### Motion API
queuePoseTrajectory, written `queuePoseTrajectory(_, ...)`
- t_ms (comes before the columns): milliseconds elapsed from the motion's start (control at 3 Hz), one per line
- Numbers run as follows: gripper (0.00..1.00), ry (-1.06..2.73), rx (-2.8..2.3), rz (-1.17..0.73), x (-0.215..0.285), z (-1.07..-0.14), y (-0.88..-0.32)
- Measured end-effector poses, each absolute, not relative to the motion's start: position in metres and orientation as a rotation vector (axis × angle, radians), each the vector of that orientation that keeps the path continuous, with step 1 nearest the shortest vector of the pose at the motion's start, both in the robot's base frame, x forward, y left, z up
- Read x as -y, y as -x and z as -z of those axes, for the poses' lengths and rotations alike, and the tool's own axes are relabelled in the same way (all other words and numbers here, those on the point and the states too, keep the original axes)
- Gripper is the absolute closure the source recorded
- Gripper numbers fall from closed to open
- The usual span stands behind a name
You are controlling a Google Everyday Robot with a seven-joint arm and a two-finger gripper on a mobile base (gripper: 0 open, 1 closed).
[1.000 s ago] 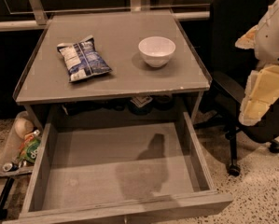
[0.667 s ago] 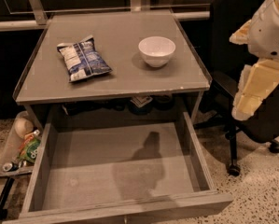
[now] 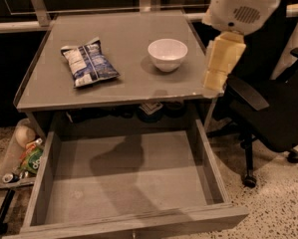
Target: Place blue chip bag into top drawer
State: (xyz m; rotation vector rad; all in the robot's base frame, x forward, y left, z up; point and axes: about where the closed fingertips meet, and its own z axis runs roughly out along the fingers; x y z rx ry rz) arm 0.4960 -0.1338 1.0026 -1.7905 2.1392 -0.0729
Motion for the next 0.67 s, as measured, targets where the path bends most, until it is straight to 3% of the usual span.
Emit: queuePoseTrajectory(667,0.0,1.773,-2.123,0.056,0.1139,-1.0036,-0.5104)
